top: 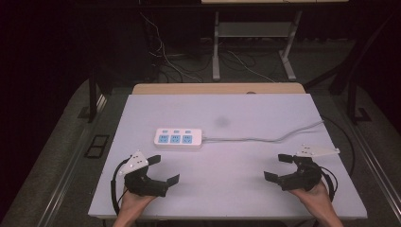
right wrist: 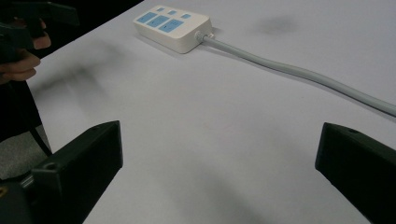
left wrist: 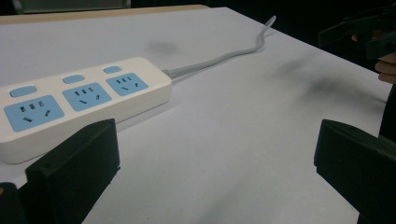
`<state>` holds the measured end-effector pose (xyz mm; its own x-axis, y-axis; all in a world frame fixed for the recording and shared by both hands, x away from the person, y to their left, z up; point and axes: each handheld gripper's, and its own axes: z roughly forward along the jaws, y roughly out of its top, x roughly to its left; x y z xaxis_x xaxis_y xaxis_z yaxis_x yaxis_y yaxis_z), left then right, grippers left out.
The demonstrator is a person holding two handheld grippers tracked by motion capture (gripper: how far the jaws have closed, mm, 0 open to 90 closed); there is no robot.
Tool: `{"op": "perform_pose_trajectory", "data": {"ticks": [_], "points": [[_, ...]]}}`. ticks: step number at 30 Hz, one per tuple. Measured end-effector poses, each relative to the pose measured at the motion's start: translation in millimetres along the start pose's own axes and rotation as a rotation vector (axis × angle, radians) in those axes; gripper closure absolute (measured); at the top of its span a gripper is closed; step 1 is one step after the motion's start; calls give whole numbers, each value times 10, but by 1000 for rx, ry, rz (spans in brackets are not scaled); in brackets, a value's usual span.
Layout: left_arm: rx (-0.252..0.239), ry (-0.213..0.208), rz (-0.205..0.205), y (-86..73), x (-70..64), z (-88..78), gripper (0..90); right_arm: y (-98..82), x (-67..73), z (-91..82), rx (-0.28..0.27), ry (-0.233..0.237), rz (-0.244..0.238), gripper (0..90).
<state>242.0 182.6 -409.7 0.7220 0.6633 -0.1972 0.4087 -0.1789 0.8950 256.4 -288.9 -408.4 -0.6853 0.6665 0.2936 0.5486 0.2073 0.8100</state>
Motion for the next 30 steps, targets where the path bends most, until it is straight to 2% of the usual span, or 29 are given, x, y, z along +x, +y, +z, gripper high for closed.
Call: {"op": "perform_pose_trajectory", "data": {"ticks": [30], "points": [[45,1,3,2,-3,39,0,-38,-22,-12,12,7,13,6]]}}
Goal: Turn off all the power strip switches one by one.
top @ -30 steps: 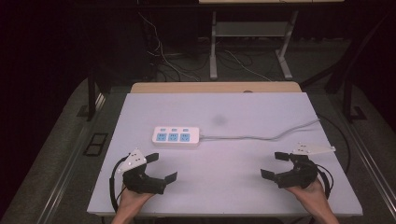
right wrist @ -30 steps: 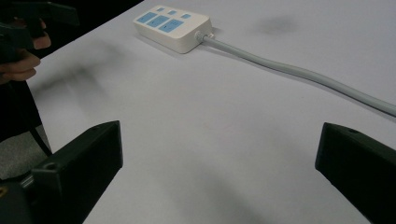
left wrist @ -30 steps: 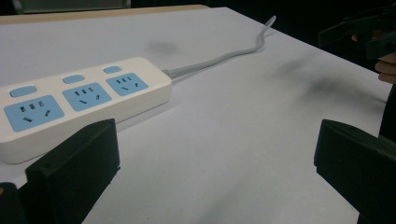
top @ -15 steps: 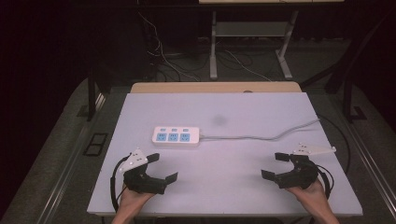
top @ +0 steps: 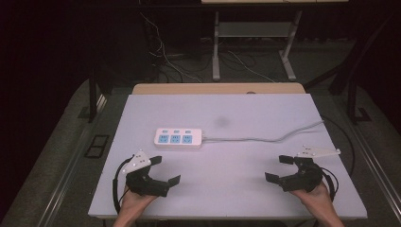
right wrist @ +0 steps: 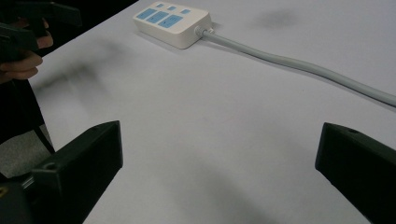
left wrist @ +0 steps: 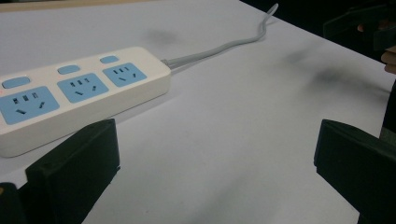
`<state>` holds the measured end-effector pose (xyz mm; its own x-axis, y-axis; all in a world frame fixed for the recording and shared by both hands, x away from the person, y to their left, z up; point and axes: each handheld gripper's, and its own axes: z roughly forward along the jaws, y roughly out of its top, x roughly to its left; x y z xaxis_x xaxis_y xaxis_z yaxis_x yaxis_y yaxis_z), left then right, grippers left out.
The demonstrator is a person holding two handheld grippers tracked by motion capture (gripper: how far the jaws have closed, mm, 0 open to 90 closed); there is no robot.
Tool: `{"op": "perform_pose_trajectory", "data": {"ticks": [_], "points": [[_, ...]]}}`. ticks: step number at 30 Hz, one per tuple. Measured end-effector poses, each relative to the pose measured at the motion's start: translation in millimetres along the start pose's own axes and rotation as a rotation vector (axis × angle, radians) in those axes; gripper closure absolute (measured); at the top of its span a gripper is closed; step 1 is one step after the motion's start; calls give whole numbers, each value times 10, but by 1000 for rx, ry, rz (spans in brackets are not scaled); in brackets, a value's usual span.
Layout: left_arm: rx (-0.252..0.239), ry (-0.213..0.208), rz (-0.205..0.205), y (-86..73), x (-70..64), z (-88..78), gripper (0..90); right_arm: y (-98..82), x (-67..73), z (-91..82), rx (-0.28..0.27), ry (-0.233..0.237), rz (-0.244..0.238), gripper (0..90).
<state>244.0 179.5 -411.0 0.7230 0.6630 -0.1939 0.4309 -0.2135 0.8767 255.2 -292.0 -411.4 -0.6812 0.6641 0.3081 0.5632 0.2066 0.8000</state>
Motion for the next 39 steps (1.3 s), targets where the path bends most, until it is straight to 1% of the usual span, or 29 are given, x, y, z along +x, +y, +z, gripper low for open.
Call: {"op": "perform_pose_trajectory", "data": {"ticks": [10,11,14,15,16,18,21,24,26,30,39], "points": [[36,-8,0,19,-8,10,0,-3,-1,10,14,6,-7,6],[51,-10,6,30,-20,15,0,-3,-1,11,14,6,-6,6],[60,-13,9,40,-30,22,0,-3,-2,16,15,8,-8,6],[74,-12,13,52,-32,29,0,-5,2,19,17,6,-8,6],[74,-12,13,52,-32,29,0,-6,3,19,18,7,-7,6],[89,-8,17,68,-36,34,0,-7,5,18,19,7,-7,6],[99,-10,13,90,-29,34,0,-10,3,13,18,8,-4,6],[103,-13,9,120,-16,23,0,-13,0,10,19,6,-4,6],[109,-12,15,154,-2,16,0,-15,-3,2,17,6,-1,6],[106,-7,12,184,21,8,0,-16,-5,-5,14,4,0,6],[139,-1,20,342,110,-9,0,-18,-12,-7,12,0,1,6]]}}
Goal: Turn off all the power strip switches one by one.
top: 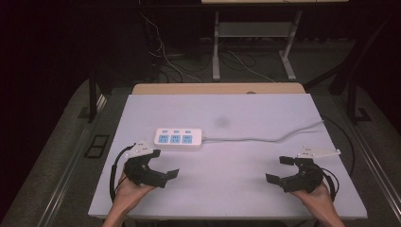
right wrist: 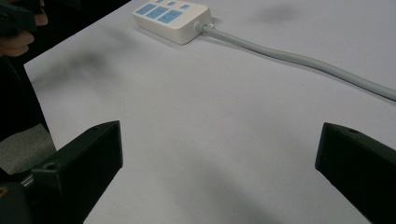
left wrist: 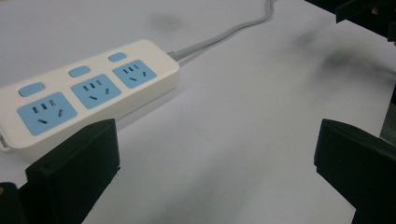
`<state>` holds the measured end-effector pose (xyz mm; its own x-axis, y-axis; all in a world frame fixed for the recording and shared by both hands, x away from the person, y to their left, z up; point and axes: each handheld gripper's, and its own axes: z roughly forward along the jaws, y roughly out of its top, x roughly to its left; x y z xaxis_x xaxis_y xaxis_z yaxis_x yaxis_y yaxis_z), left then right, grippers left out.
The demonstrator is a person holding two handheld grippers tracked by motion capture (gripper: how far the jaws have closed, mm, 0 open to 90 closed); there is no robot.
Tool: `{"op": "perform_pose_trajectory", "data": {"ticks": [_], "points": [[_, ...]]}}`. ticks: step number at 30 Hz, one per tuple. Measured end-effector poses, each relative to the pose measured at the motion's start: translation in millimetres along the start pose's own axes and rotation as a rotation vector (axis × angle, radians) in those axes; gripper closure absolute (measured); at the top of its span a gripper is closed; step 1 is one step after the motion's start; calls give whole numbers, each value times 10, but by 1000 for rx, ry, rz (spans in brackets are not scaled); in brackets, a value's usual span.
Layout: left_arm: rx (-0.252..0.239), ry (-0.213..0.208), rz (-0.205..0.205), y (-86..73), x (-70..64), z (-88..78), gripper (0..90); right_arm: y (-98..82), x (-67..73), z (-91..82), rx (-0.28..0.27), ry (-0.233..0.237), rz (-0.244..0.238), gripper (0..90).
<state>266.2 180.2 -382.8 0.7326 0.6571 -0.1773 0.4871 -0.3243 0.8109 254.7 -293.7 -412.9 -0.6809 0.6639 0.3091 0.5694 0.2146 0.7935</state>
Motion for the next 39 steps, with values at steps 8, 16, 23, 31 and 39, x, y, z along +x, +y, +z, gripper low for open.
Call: {"op": "perform_pose_trajectory", "data": {"ticks": [8,16,23,31,39], "points": [[23,11,9,125,90,-17,0,-7,-3,-5,2,-4,3,6],[56,14,25,198,135,-3,0,-17,-18,-14,6,-7,2,6],[83,24,40,282,198,-6,0,-21,-12,-22,8,-9,6,6],[102,36,50,380,278,-15,0,-27,-11,-12,8,-9,4,6],[122,53,67,512,356,-38,0,-30,-10,-17,7,-10,4,6]]}}
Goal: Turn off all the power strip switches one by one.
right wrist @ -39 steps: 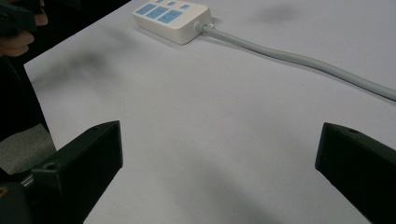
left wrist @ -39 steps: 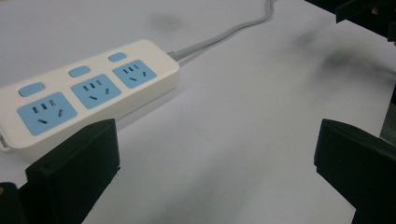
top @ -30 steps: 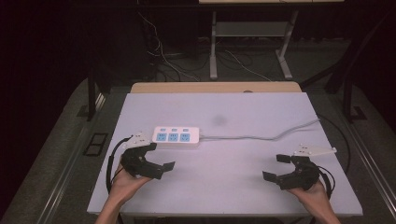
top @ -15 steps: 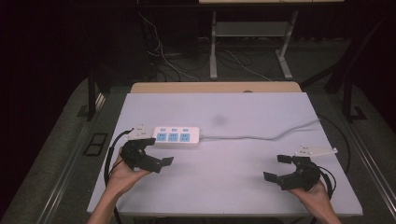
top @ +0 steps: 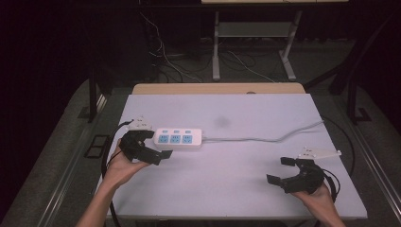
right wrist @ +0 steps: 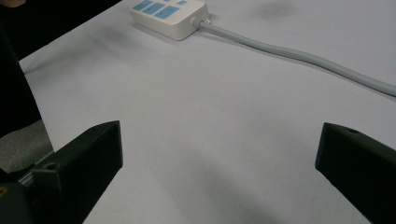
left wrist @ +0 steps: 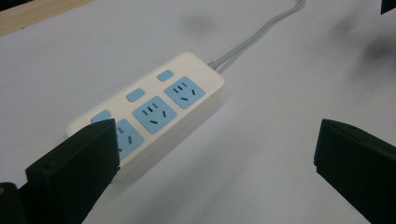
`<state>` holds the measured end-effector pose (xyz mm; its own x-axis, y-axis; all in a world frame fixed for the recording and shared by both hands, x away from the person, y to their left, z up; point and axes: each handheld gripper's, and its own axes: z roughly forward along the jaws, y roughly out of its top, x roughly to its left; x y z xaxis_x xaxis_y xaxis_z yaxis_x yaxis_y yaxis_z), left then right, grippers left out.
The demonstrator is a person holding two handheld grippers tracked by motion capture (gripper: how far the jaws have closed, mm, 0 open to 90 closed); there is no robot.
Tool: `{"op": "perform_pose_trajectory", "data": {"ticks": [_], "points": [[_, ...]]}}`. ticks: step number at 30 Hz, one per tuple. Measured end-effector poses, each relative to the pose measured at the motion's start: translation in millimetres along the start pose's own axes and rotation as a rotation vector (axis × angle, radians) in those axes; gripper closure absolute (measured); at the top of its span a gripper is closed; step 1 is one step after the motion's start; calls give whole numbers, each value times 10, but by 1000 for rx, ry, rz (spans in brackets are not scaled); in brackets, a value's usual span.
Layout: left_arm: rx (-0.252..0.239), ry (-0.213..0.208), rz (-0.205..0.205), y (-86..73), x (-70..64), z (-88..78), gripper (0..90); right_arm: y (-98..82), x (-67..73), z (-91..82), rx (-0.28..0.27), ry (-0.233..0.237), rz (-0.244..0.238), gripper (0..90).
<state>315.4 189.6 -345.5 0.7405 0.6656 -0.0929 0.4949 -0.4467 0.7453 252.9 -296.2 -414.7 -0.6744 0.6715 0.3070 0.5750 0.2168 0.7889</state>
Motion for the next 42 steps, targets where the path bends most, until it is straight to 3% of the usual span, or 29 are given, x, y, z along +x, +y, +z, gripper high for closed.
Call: {"op": "perform_pose_trajectory", "data": {"ticks": [7,20,32,42], "points": [[21,10,5,73,82,-7,0,-4,-2,-2,0,-1,1,6],[19,28,-28,161,288,-26,35,-13,-12,-19,-3,-3,1,6],[30,75,-34,217,454,45,276,-15,-13,-34,-5,-6,3,6],[46,78,-40,251,540,185,462,-24,-29,-55,-9,-8,5,6]]}}
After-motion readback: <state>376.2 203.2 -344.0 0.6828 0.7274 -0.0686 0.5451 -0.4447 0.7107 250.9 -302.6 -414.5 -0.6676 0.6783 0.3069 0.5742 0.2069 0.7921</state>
